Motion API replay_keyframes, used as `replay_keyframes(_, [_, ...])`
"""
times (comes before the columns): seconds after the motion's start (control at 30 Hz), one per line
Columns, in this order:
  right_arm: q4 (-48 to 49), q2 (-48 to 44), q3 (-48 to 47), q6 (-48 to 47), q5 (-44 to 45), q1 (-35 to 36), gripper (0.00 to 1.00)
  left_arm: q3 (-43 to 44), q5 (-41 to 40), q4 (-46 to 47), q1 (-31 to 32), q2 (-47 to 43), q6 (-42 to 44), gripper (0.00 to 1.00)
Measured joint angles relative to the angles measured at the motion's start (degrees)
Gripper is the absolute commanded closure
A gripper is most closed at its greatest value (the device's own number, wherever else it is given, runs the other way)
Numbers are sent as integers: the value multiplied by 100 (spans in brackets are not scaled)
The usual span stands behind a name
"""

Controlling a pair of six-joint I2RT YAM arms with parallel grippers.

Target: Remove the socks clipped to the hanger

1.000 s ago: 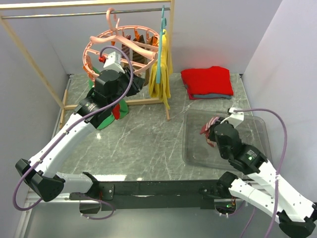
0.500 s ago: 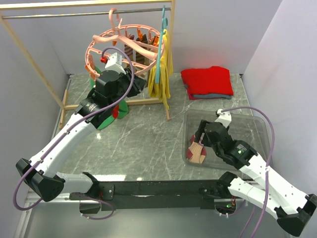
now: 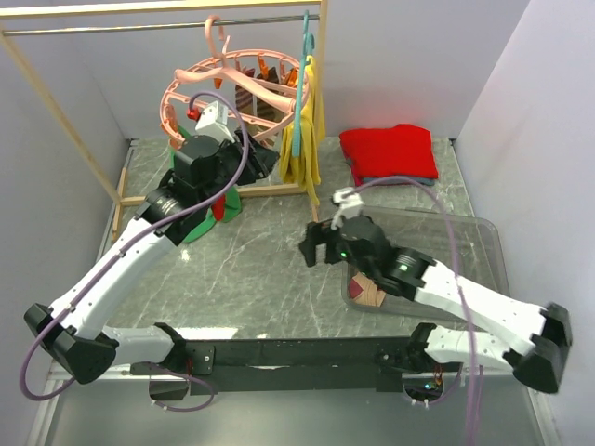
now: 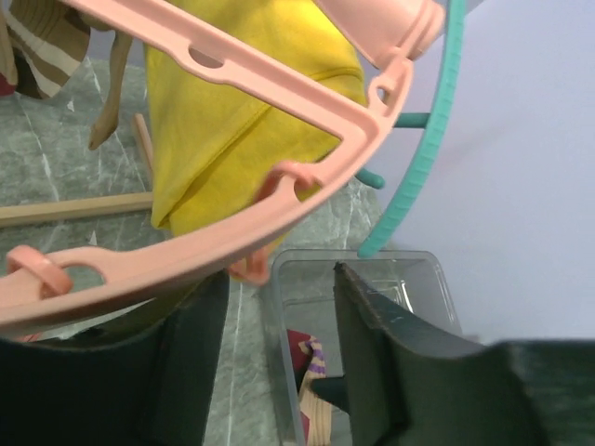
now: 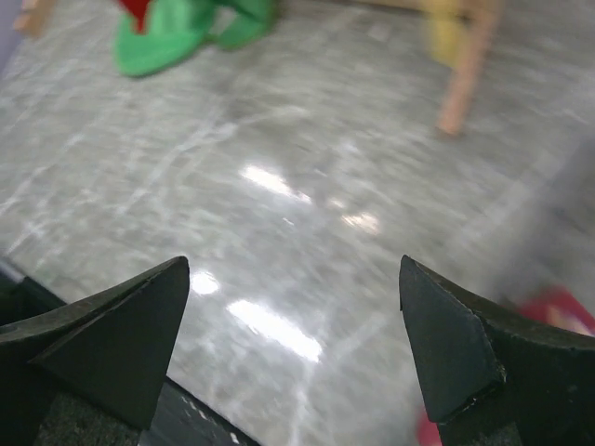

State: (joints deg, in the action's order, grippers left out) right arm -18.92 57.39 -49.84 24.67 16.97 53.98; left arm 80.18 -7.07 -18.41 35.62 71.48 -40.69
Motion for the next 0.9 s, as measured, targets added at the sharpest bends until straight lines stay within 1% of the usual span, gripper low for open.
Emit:
replay_keyframes(0.07, [597, 420, 0, -170, -308, 39, 1, -20, 44, -20, 2, -96, 35, 37])
replay_keyframes(0.3, [2280, 1320, -17, -573, -944, 140, 0, -26, 195, -245, 0, -584, 131, 13])
replay_keyframes(0.4, [2728, 1622, -173, -662, -1167, 155, 0, -42, 374, -356, 0, -870, 205, 11])
replay_keyframes(0.43, [2896, 1707, -236, -678, -1241, 155, 0, -55, 431, -367, 0, -964, 219, 9])
replay_keyframes(0.63, [3786, 2083, -387, -811, -1526, 184, 0, -216, 708, -616, 0, -1735, 267, 9])
replay_keyframes(0.77, [4216, 2452, -505, -892, -1600, 201, 0, -293, 647, -942, 0, -2319, 372, 9])
replay_keyframes(0.9, [4568, 2861, -684, -994, -1589, 203, 0, -350, 280, -1314, 0, -2868, 461, 9])
